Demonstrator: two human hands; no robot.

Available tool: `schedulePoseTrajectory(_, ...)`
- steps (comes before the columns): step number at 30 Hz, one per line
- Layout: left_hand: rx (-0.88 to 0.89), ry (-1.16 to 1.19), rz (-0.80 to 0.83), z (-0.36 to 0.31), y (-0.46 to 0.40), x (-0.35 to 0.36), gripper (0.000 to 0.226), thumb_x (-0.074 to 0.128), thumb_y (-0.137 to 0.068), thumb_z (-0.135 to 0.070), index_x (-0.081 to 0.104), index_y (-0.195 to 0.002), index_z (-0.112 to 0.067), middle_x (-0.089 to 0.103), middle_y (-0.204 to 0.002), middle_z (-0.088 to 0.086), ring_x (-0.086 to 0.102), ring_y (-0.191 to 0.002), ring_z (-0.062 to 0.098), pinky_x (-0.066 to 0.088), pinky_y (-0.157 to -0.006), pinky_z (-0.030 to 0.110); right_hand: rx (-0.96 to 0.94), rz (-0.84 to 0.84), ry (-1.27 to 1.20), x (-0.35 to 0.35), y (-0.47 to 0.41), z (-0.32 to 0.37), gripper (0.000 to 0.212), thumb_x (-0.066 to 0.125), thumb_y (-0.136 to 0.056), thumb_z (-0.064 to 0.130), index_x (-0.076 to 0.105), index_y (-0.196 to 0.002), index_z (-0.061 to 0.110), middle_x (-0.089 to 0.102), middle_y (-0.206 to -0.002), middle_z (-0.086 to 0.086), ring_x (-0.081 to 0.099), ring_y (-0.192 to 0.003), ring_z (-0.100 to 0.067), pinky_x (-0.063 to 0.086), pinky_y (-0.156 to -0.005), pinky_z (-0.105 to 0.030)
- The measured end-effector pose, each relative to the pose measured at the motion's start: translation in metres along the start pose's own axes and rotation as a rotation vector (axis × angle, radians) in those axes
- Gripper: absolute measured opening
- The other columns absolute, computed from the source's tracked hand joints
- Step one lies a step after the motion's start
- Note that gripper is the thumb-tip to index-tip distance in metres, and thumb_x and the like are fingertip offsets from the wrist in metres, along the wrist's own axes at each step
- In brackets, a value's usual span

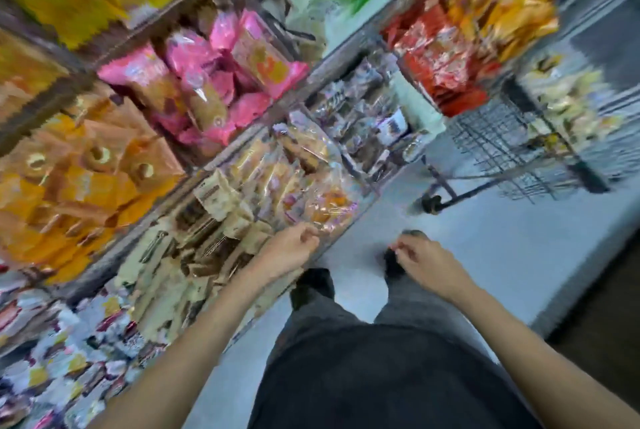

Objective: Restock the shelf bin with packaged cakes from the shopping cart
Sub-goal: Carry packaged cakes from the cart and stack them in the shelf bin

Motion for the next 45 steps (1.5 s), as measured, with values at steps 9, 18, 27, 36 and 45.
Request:
schedulePoseTrajectory(9,0.069,-0.158,-0.118,-0.173,-0.086,0.060,0.011,0.047,-0.095,-0.020,0.056,-0.100,-0.023,0.059,-0.092,-0.006,0.056,-0.087,0.013,0.041,-0.068,0.024,0.239,0.042,-0.151,-0.065,0.029,-0.182,0.020,0.045,-0.094,0.018,0.064,-0.099,0.015,0.064,-0.098,-0.001,0.058,-0.090,-0.020,0.038,-0.072,-0.027)
schedulePoseTrajectory(18,0.183,-0.248,0.075,-0.326,-0.141,0.196,0.022,0.044,-0.098,-0.023,0.055,-0.116,-0.017,0.061,-0.103,-0.004,0.056,-0.091,0.009,0.043,-0.079,0.024,0.300,-0.159,-0.346,-0.204,0.011,-0.309,0.024,0.043,-0.096,0.015,0.062,-0.110,0.011,0.068,-0.103,-0.008,0.060,-0.098,-0.028,0.046,-0.083,-0.032)
schedulePoseTrajectory(27,0.294,-0.331,0.112,-0.434,-0.253,0.195,0.019,0.046,-0.098,-0.021,0.058,-0.111,-0.016,0.058,-0.095,-0.009,0.054,-0.088,0.005,0.038,-0.068,0.003,0.323,-0.252,-0.539,-0.272,-0.045,-0.355,0.021,0.042,-0.097,0.018,0.060,-0.106,0.017,0.068,-0.092,-0.004,0.060,-0.082,-0.019,0.047,-0.073,-0.031)
schedulePoseTrajectory(36,0.168,-0.748,0.393,-0.507,-0.465,0.221,0.028,0.041,-0.098,-0.020,0.053,-0.121,-0.010,0.057,-0.117,0.005,0.055,-0.108,0.022,0.042,-0.092,0.032,0.582,-0.274,-0.753,-0.303,-0.124,-0.409,0.018,0.042,-0.096,0.020,0.058,-0.104,0.024,0.066,-0.091,0.004,0.060,-0.078,-0.013,0.046,-0.068,-0.029)
schedulePoseTrajectory(45,0.149,-0.811,0.507,-0.506,-0.616,0.324,0.015,0.044,-0.096,-0.022,0.048,-0.110,-0.017,0.053,-0.097,0.000,0.055,-0.090,0.020,0.045,-0.080,0.034,0.714,-0.267,-1.003,-0.278,-0.189,-0.458,0.022,0.041,-0.097,0.021,0.051,-0.085,0.037,0.064,-0.084,0.007,0.061,-0.080,-0.016,0.046,-0.074,-0.029)
Point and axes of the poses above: each hand's wrist, its own y-axis away from the middle knuckle, its own x-axis out of the palm, z = x × y, the point moved 3 cm from there along -y, towards the middle knuckle
